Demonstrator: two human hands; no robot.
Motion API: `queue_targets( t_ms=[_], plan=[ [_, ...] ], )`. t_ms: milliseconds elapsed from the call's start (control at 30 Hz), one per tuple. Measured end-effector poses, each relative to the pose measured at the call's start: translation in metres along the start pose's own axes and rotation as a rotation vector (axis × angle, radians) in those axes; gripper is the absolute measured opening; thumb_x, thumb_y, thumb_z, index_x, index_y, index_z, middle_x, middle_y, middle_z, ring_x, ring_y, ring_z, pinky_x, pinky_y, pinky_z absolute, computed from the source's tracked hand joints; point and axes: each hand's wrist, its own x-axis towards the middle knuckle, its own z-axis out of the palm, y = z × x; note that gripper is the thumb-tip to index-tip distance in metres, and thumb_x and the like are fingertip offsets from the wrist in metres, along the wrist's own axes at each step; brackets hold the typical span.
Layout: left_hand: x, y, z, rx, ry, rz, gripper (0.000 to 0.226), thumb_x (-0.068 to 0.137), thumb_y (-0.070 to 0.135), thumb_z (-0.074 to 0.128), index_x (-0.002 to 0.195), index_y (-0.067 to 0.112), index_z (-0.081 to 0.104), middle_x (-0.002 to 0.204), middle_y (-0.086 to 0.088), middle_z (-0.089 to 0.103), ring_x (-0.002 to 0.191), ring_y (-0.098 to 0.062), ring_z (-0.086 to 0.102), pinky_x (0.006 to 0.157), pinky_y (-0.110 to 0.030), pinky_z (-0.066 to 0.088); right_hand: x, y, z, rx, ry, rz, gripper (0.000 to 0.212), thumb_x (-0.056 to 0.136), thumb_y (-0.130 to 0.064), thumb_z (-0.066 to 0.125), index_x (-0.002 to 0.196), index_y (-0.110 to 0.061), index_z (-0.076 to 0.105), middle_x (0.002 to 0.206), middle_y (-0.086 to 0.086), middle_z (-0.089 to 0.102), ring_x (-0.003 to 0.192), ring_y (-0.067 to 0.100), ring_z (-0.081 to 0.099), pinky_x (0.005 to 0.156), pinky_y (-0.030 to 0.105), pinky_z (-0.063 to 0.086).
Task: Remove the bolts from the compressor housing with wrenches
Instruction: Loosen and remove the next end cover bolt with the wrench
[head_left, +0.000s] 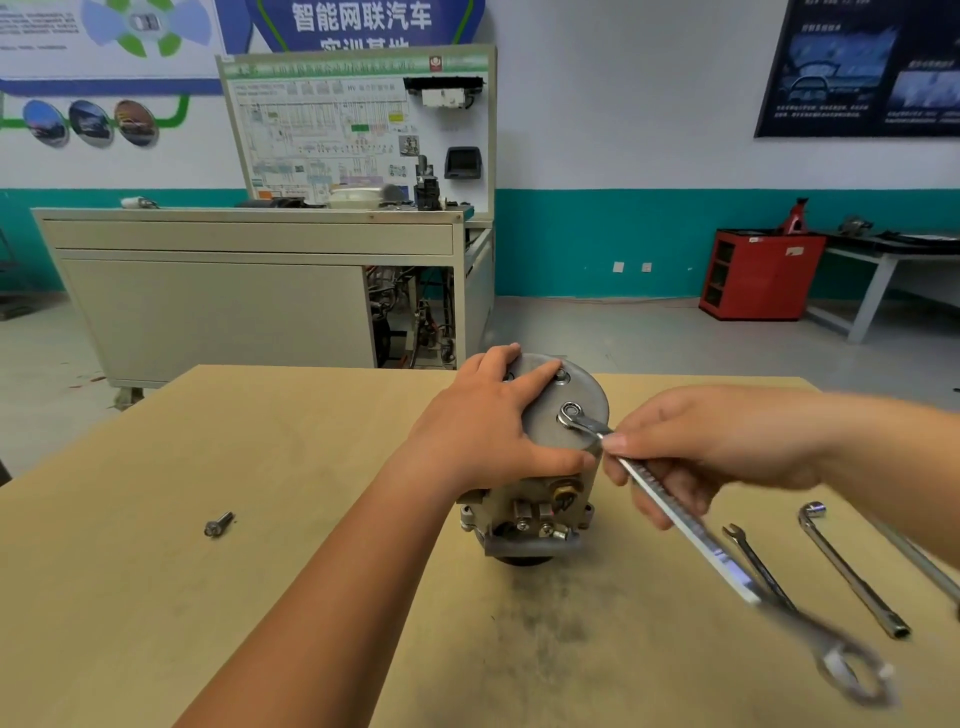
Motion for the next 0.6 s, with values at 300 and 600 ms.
queue_targets(
  t_ms=[300, 600],
  plan=[
    [-0.001, -0.001, -0.001, -0.008, -0.004, -0.008, 0.097, 0.069, 0.076, 0.057, 0.150, 0.040, 0.018, 0.156, 0.007, 0.011, 0.142, -0.015, 0.009, 0.113, -0.036, 0.022, 0.017, -0.007, -0.054, -1.154, 0.461, -0.144, 0.024, 0.095, -0.046, 0.036, 0.097, -0.028, 0.052, 0.087, -0.008, 0.056, 0.080, 0.009, 0.050, 0.078, 0.030, 0.040],
    [-0.001, -0.002, -0.001, -0.008, -0.010, -0.012, 0.096, 0.069, 0.076, 0.057, 0.150, 0.040, 0.018, 0.156, 0.007, 0.011, 0.142, -0.015, 0.009, 0.113, -0.037, 0.024, 0.007, -0.004, -0.067, -0.421, 0.659, -0.311, 0.021, 0.097, -0.031, 0.040, 0.085, -0.022, 0.054, 0.074, 0.000, 0.056, 0.066, 0.012, 0.052, 0.063, 0.024, 0.044]
  ],
)
